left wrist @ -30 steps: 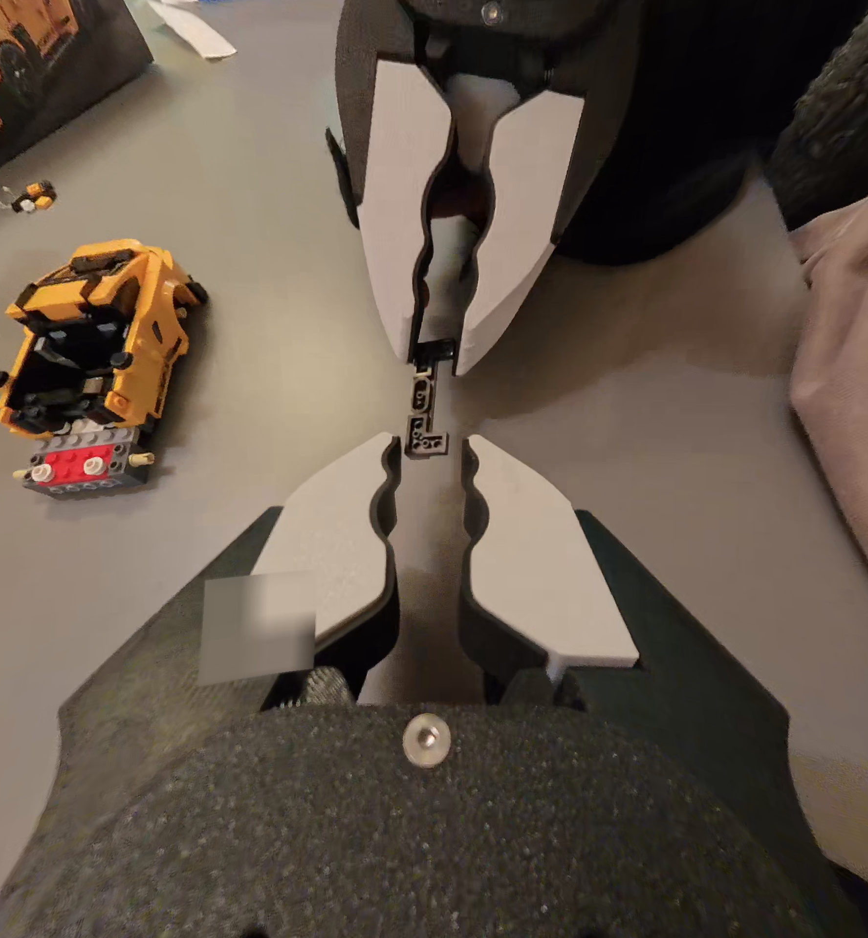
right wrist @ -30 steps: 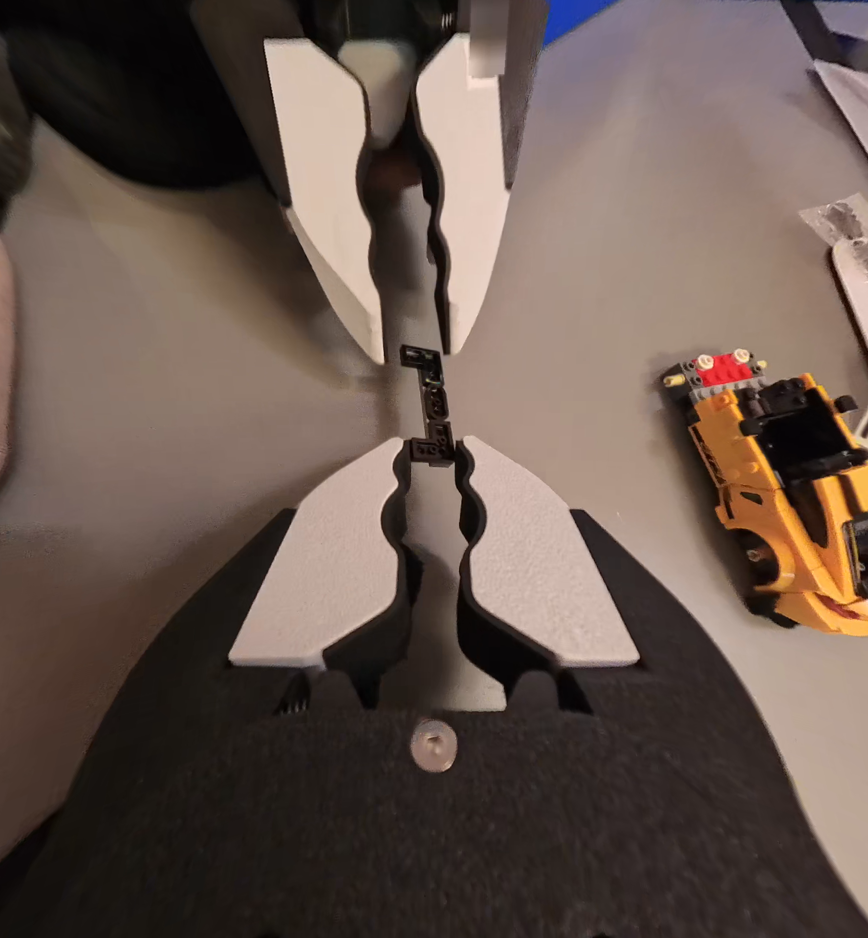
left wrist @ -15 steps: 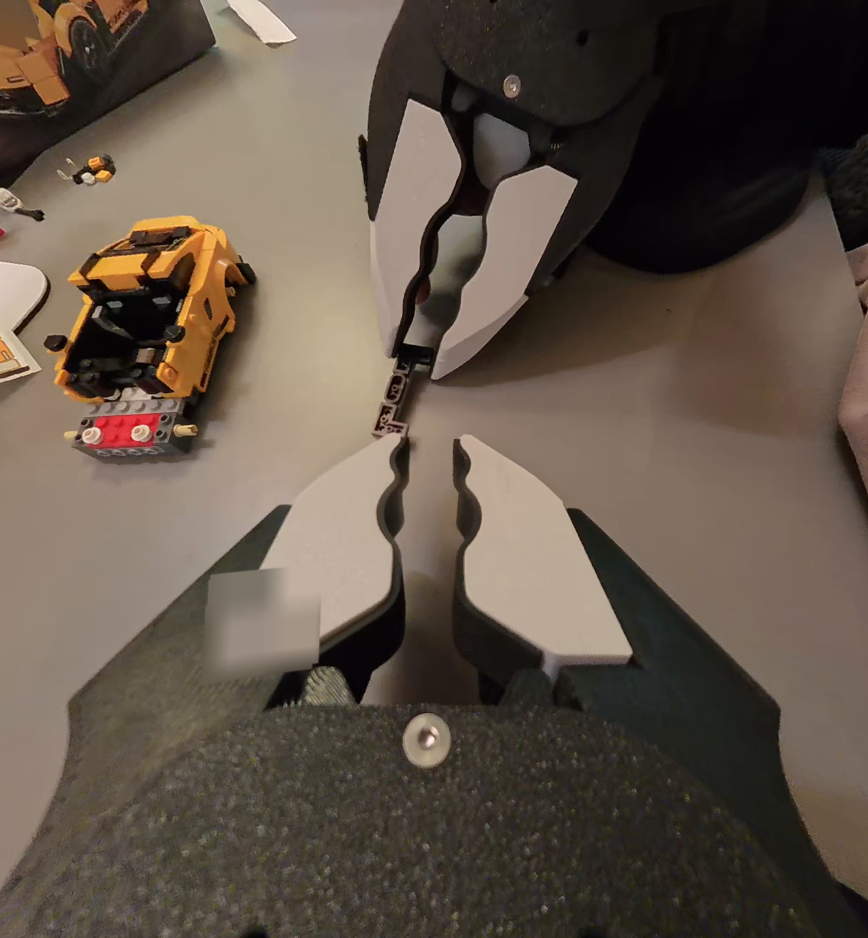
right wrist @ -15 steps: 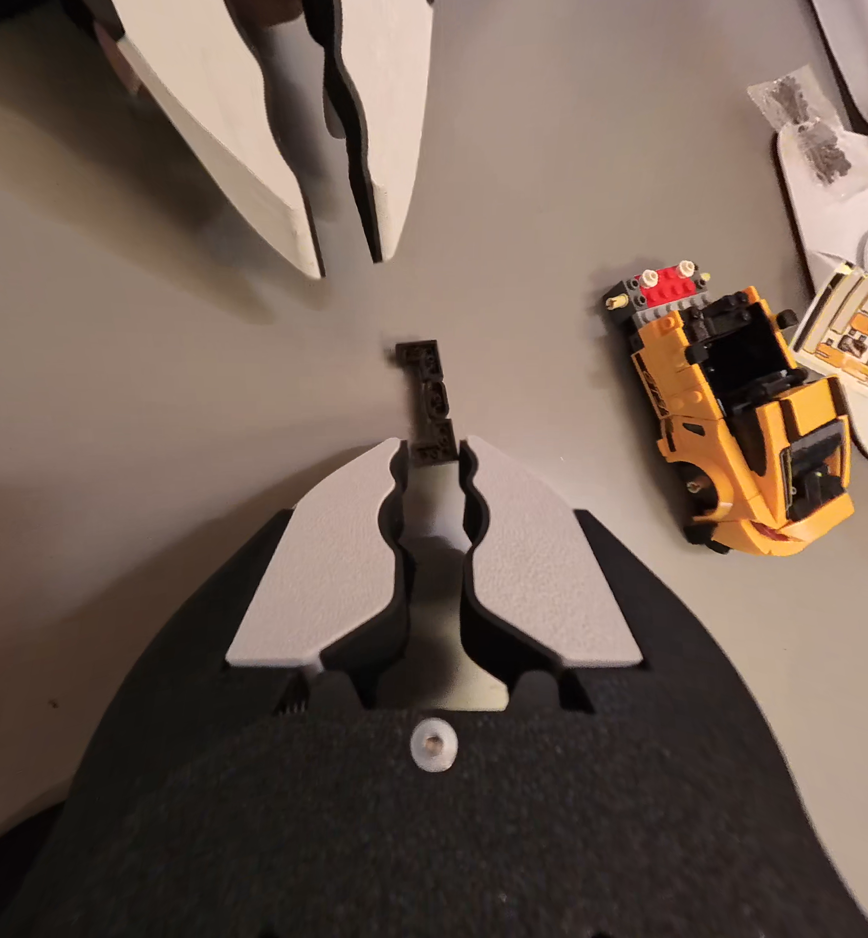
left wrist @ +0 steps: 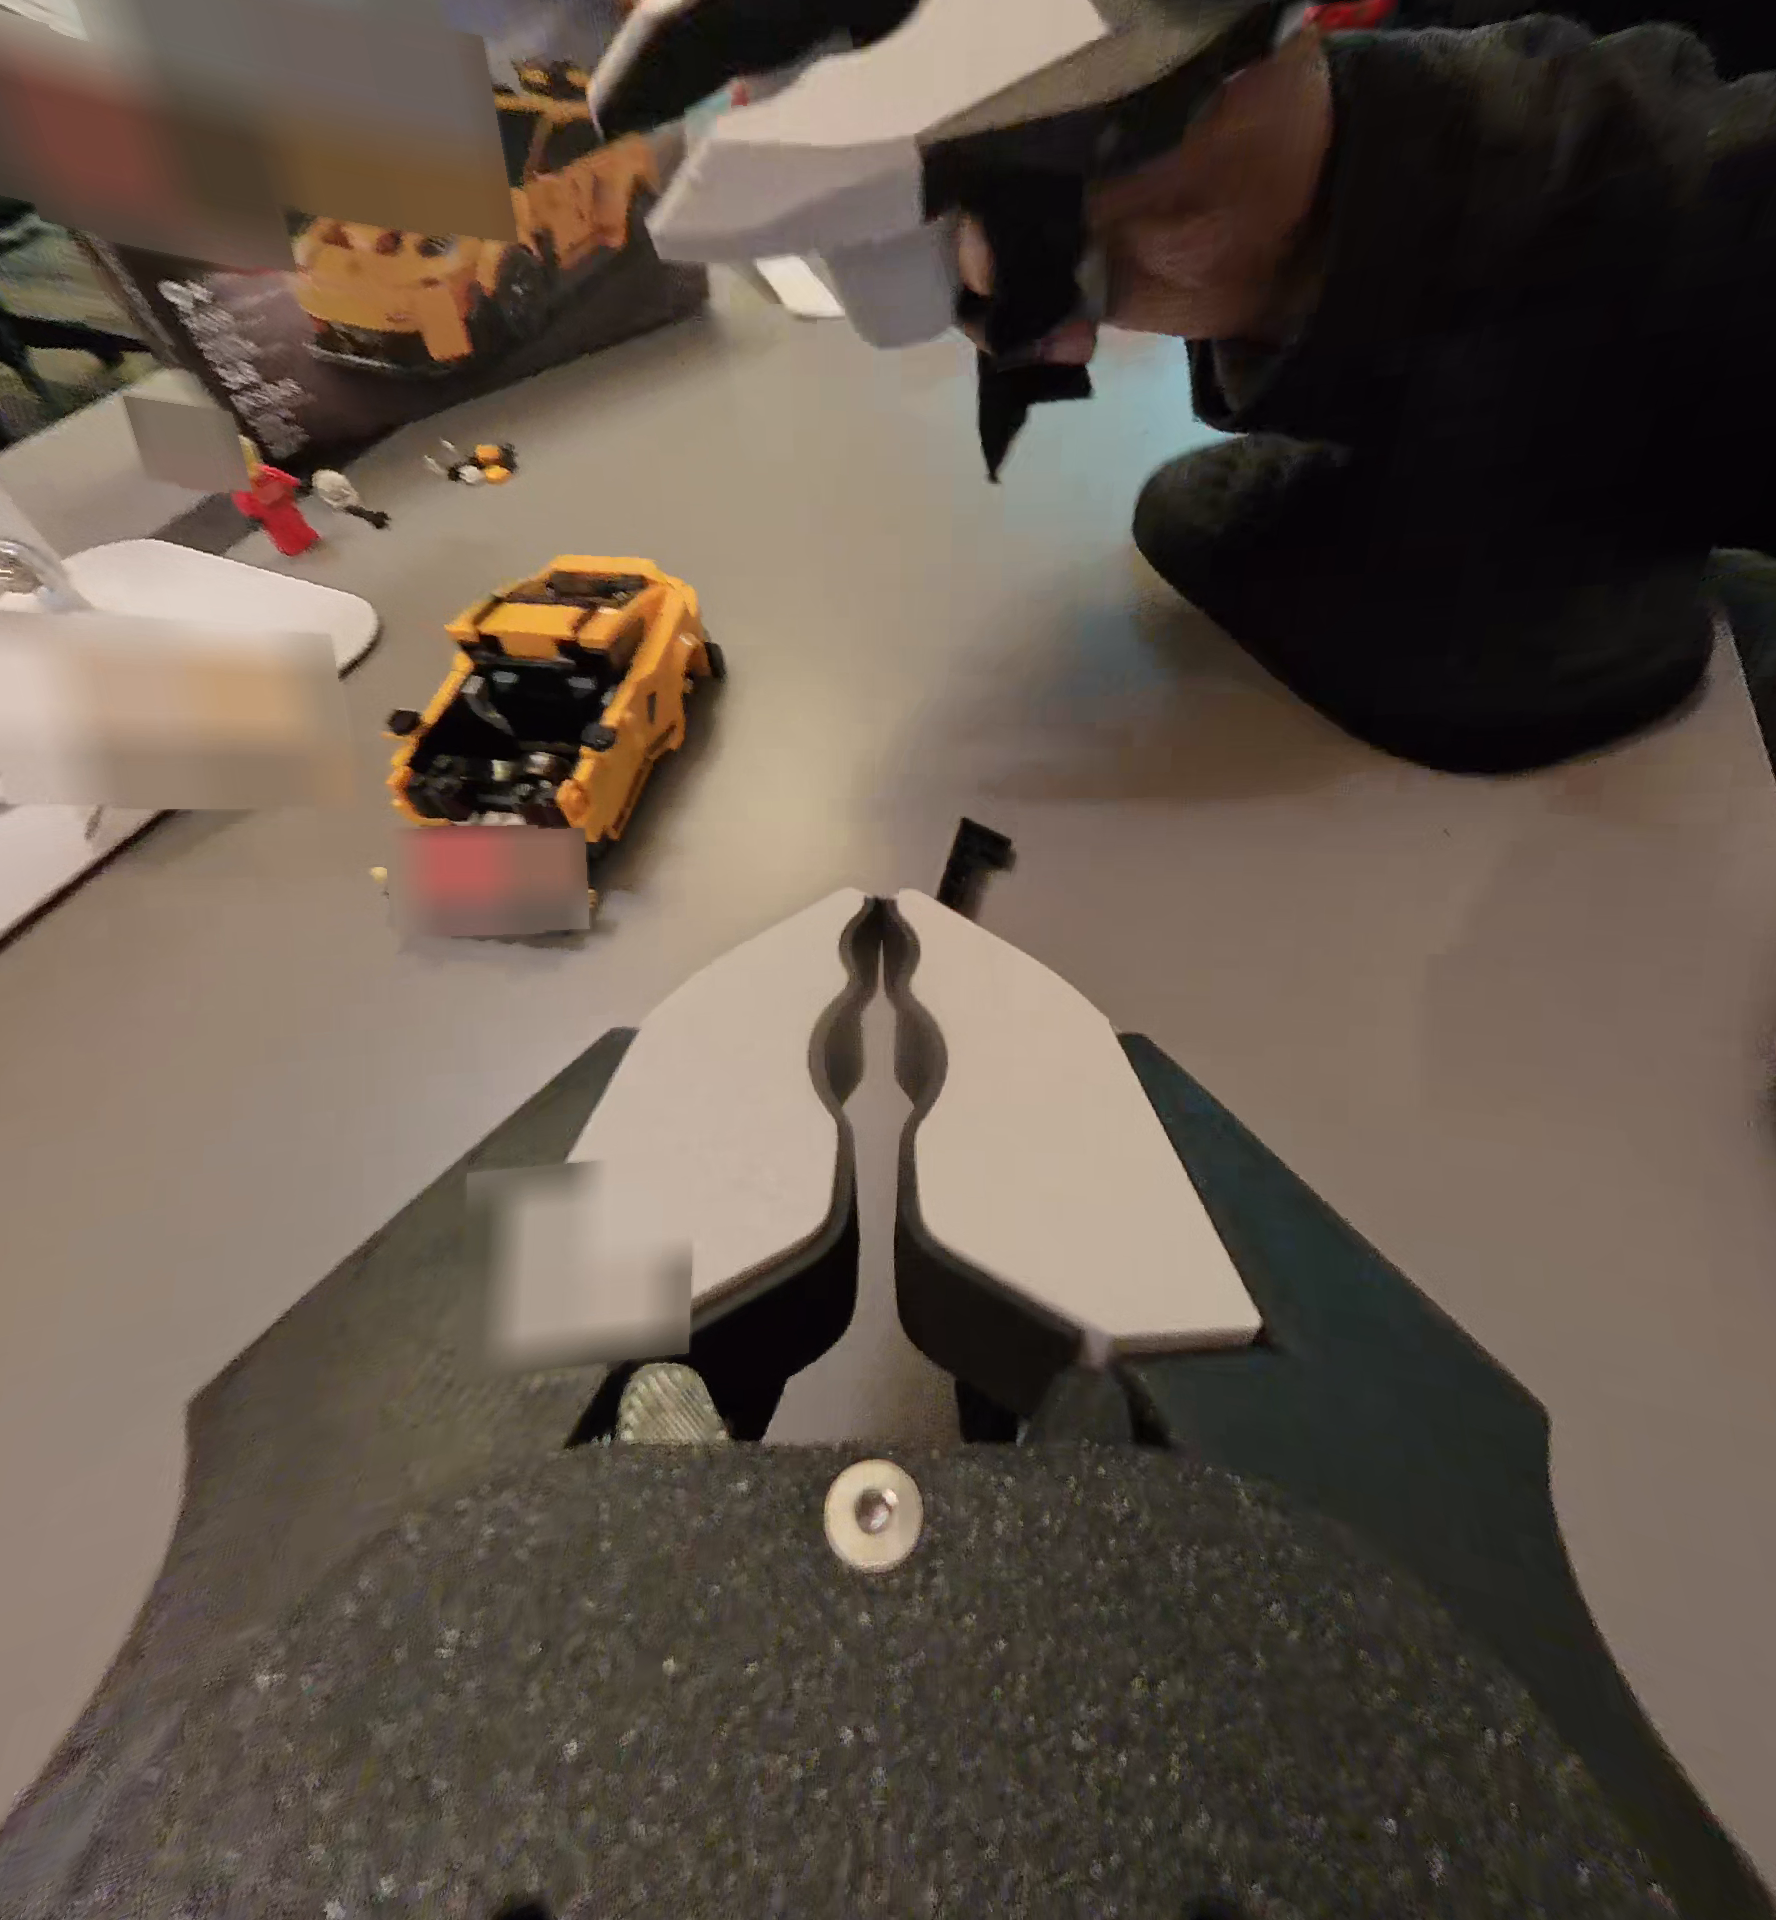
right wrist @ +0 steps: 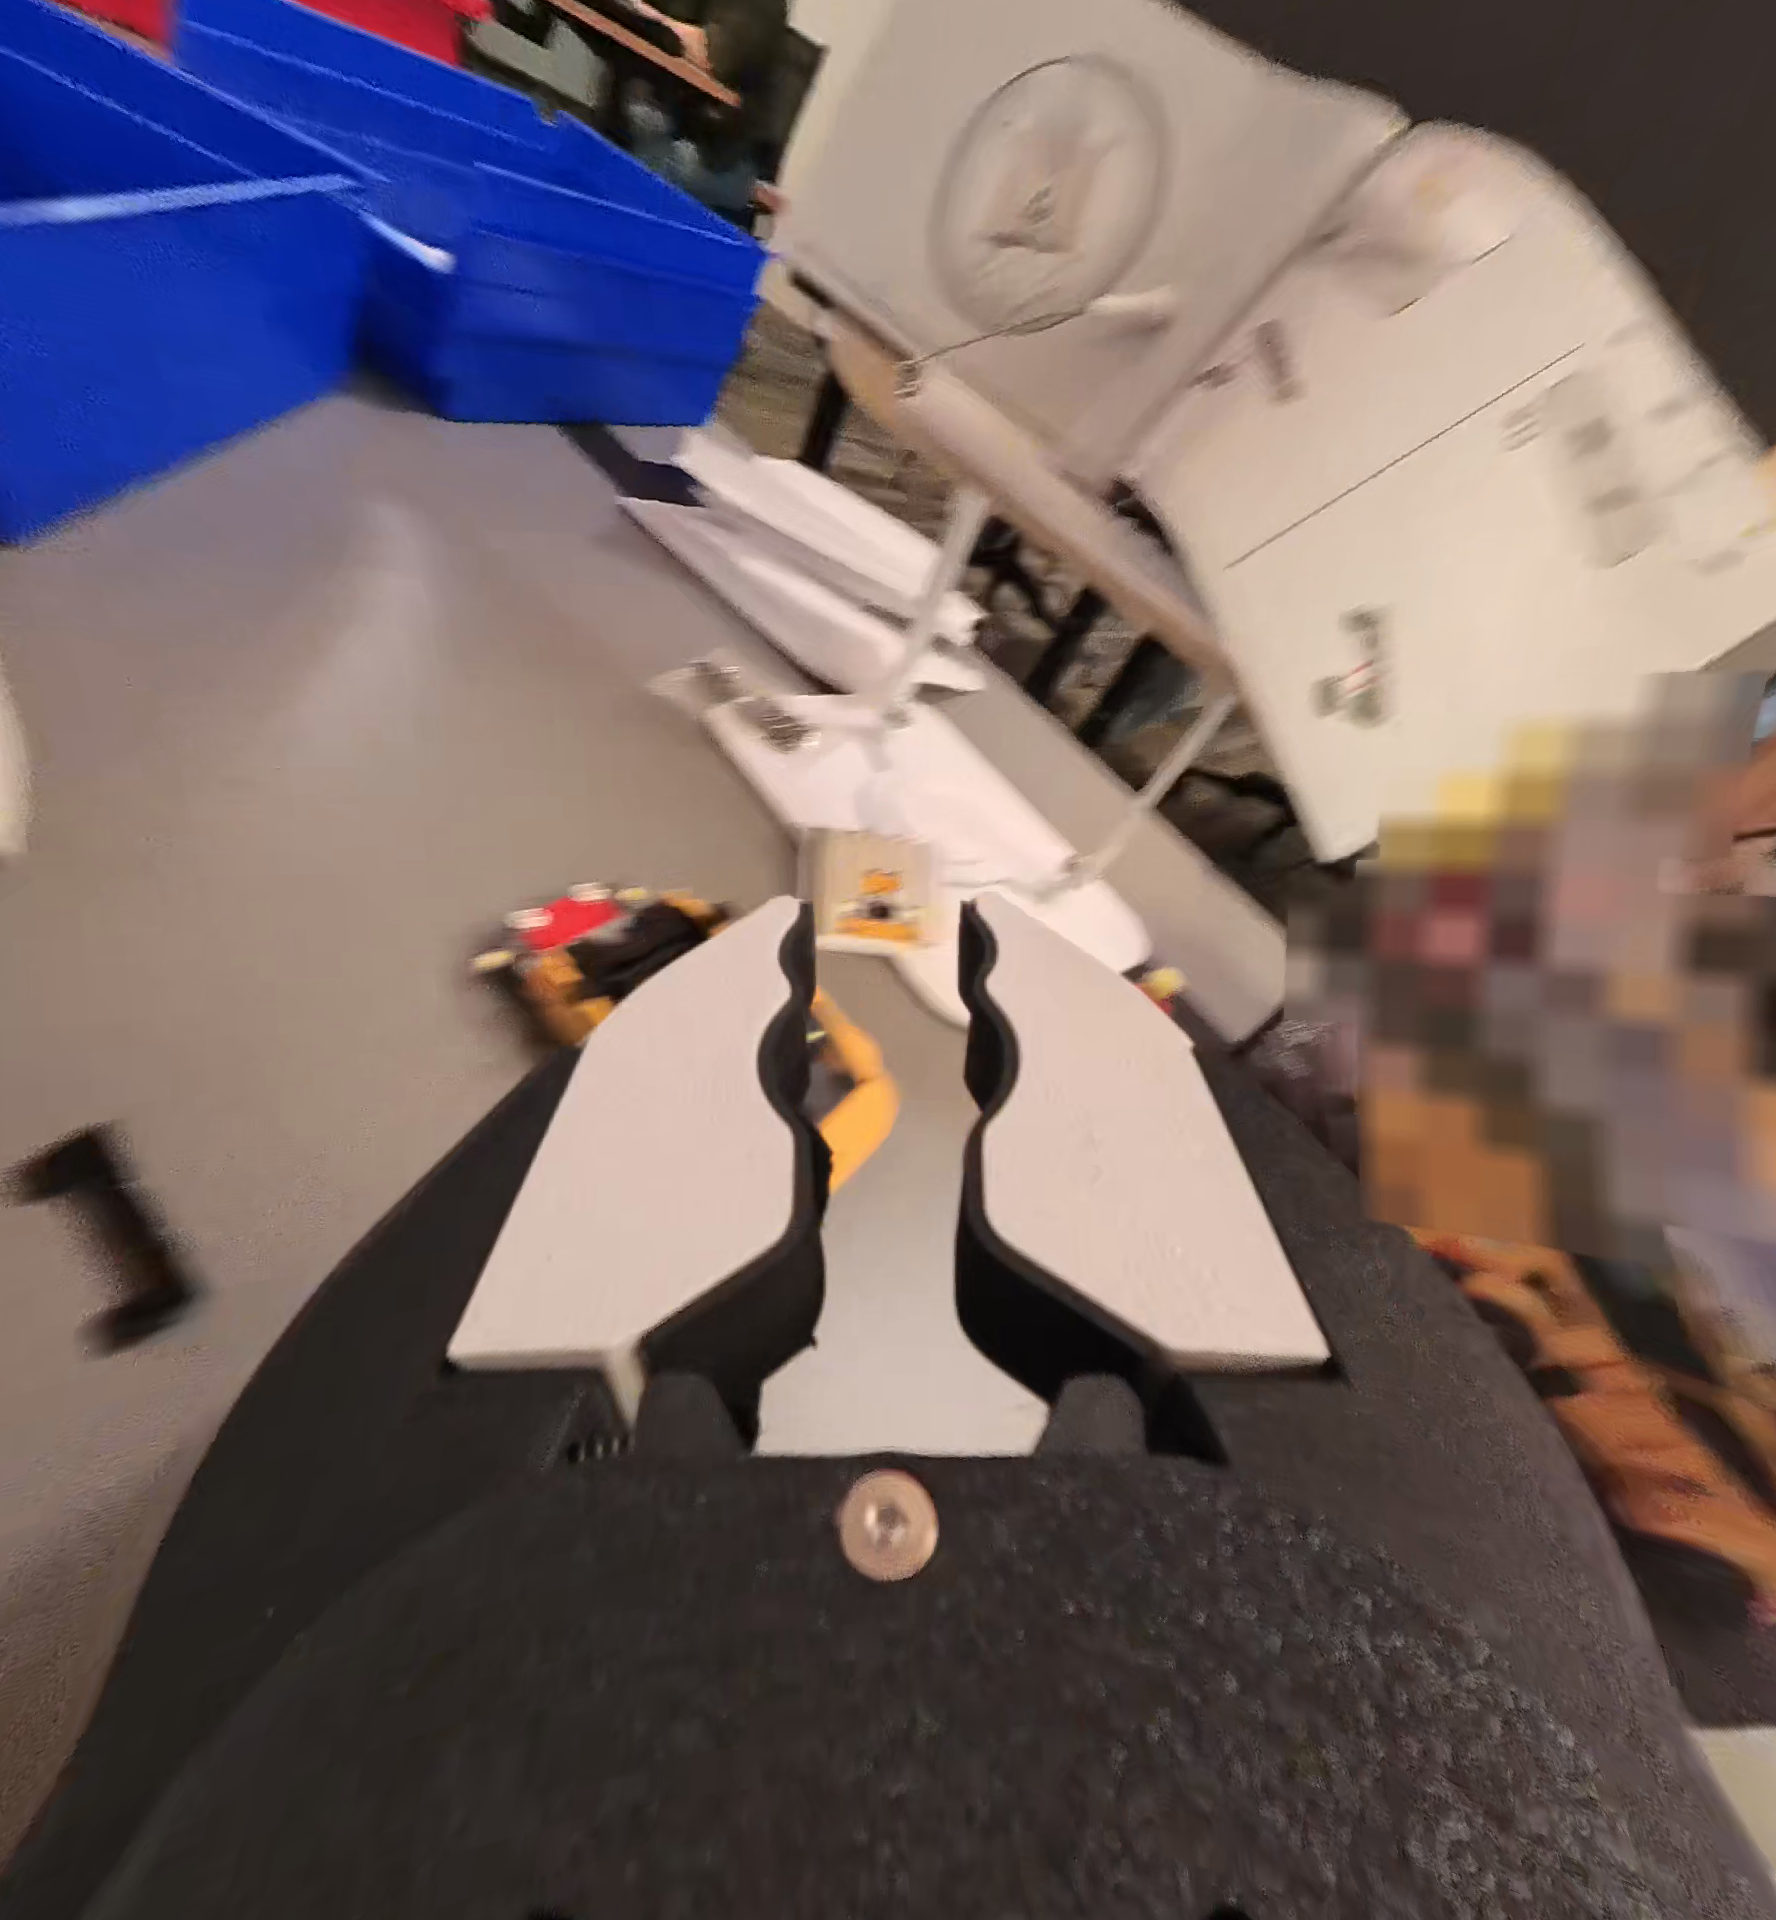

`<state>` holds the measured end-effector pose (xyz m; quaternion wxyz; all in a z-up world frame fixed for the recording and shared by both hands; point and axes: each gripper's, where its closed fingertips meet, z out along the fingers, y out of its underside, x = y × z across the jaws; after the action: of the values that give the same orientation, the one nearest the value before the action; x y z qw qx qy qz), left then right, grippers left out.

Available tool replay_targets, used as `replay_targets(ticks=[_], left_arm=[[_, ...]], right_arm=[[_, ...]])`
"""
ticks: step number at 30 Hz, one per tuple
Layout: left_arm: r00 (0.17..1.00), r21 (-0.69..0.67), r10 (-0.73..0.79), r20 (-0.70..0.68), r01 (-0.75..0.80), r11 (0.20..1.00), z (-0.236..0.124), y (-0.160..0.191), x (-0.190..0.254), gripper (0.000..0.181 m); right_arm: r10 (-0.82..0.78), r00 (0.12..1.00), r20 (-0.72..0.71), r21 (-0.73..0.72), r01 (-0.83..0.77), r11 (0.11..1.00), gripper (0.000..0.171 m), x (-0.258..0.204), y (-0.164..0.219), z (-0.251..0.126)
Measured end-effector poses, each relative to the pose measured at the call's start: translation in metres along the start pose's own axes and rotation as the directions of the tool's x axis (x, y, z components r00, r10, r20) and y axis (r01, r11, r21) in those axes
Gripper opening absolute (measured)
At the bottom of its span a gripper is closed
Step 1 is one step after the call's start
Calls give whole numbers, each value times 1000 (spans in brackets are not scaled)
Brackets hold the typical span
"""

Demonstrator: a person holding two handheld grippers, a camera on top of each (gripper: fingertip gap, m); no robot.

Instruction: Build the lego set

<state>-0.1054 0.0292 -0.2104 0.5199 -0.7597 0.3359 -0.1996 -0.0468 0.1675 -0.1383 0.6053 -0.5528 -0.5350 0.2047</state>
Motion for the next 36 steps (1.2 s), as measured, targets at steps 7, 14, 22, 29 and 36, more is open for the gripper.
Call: replay_targets(ticks=[7,14,22,29,36], left_arm=[[992,104,-26,124,13,995,-13,-13,-24,0],[956,227,-79,281,14,974,-39,-26,-56,0],[946,236,-88,310,13,972,-42,-25,-65,0],[949,230,-99,300,29,973,-40,-23,-65,0],[951,218,-108,290,45,975,-37,-20,-65,0]], right_arm=[[-243,966,-86,-77,237,968,21,107,1,65],[-451,891,-58,-167,437,884,24,132,28,106],[-467,884,-21,-137,460,877,3,135,28,108],[-435,899,45,-148,436,888,0,139,30,110],[-350,933,78,-95,357,929,0,138,12,98]])
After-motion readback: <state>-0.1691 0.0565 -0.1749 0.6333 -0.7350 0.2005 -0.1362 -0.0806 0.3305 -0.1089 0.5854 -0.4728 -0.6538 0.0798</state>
